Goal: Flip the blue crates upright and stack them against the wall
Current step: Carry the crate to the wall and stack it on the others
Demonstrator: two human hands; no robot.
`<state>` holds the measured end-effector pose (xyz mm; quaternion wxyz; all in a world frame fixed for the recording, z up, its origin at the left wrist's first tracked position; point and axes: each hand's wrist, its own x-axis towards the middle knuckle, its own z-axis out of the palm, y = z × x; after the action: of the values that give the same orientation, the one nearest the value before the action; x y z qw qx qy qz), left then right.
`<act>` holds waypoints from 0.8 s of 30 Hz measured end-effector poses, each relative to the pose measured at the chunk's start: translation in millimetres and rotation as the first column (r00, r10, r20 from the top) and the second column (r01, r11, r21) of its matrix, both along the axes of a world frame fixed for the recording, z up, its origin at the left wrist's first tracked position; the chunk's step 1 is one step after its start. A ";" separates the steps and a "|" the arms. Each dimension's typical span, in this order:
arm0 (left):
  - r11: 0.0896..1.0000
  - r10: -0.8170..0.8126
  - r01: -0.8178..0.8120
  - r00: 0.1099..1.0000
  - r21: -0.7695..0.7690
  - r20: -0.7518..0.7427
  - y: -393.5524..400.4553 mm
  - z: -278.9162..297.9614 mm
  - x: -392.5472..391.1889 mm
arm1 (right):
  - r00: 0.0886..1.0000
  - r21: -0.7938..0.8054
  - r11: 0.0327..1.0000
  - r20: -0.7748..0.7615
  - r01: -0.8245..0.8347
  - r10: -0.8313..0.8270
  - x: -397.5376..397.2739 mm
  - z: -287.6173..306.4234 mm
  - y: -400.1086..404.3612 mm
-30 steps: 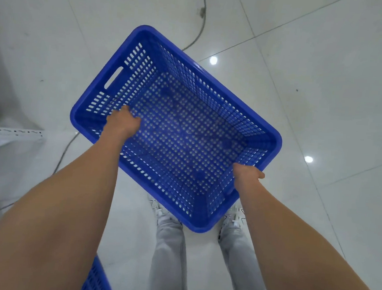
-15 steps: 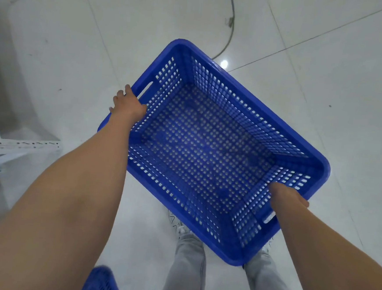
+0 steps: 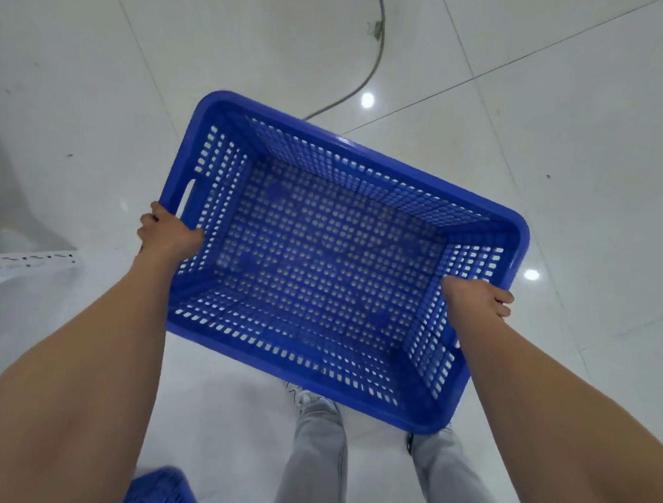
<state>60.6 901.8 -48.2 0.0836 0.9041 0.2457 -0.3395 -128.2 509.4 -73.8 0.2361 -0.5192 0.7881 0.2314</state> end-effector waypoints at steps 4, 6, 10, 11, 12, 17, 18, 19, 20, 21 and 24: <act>0.993 0.102 -0.099 0.994 0.058 -0.044 17.0 -1.0 -36.0 | 0.974 -0.004 0.977 0.077 -0.215 0.215 20.6 4.1 -10.1; 0.988 0.150 -0.147 0.987 0.056 -0.057 22.9 -0.7 -54.2 | 0.943 -0.002 0.951 0.133 -0.308 0.306 27.2 5.3 -16.8; 0.977 0.208 -0.204 0.975 0.057 -0.075 22.2 2.4 -85.7 | 0.873 0.005 0.893 0.214 -0.450 0.439 39.0 7.4 -33.2; 0.973 0.227 -0.224 0.971 0.052 -0.072 21.6 2.7 -93.2 | 0.856 0.013 0.877 0.226 -0.480 0.465 41.4 9.9 -37.2; 0.971 0.239 -0.236 0.968 0.048 -0.073 21.8 2.0 -100.6 | 0.840 0.021 0.862 0.240 -0.506 0.487 43.8 10.5 -41.5; 0.966 0.255 -0.251 0.964 0.057 -0.077 21.2 -2.5 -121.9 | 0.704 -0.019 0.776 0.408 -0.630 0.581 51.0 23.0 -61.0; 0.963 0.269 -0.265 0.960 0.050 -0.078 19.7 -1.9 -125.2 | 0.677 -0.038 0.778 0.466 -0.627 0.569 50.5 26.0 -66.6; 0.959 0.283 -0.280 0.956 0.046 -0.080 17.8 -2.0 -130.0 | 0.656 -0.051 0.786 0.518 -0.617 0.549 49.6 29.1 -72.8; 0.954 0.298 -0.296 0.951 0.041 -0.083 15.4 -1.6 -136.4 | 0.642 -0.053 0.791 0.553 -0.609 0.531 48.0 31.6 -79.1; 0.948 0.318 -0.315 0.945 0.037 -0.081 13.0 -1.2 -144.4 | 0.630 -0.047 0.785 0.568 -0.617 0.530 45.9 34.1 -85.0; 0.936 0.351 -0.349 0.934 0.038 -0.069 6.8 1.5 -173.8 | 0.615 0.011 0.721 0.531 -0.693 0.583 35.9 36.4 -95.5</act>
<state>-113.2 908.7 -46.7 0.1223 0.8337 0.4097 -0.3495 -92.3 414.0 -37.4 0.3843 -0.7784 0.4322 0.2442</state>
